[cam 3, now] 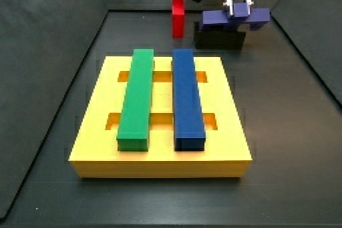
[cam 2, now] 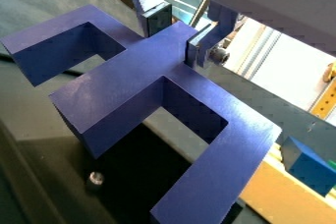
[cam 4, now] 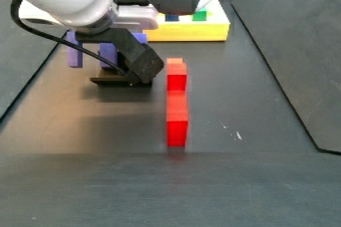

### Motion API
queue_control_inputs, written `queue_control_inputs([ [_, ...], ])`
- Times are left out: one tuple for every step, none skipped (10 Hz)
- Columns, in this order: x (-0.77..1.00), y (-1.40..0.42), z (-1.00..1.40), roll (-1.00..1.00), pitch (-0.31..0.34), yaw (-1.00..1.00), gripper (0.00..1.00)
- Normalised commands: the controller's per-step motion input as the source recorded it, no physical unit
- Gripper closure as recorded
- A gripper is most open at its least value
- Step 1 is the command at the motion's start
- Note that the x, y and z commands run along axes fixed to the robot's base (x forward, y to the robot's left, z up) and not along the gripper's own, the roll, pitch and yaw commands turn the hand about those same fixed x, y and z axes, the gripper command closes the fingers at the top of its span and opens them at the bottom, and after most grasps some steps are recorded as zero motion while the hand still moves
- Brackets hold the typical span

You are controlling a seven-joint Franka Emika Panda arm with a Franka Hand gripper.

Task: Pick up the purple object. Move up. Place the purple object on the fixture. Regrasp the purple object. Move to above the board. Insert the purple object.
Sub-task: Place the purple object on the fixture.

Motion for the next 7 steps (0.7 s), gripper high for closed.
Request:
queue_control_inputs([
  [0.0,0.05,-0.13,0.13,0.0,-0.21,1.0],
  [-0.03,0.1,-0.13,0.1,0.0,-0.25,1.0],
  [-0.11,0.13,-0.12,0.01,-0.037,-0.29,1.0],
  [-0.15,0.13,-0.09,0.0,-0.057,-0.27,1.0],
  [-0.14,0.1,-0.06,0.0,-0.063,-0.2,1.0],
  [-0.13,0.05,-0.1,0.0,-0.094,-0.13,1.0],
  [-0.17,0.0,-0.11,0.0,-0.131,-0.05,1.0],
])
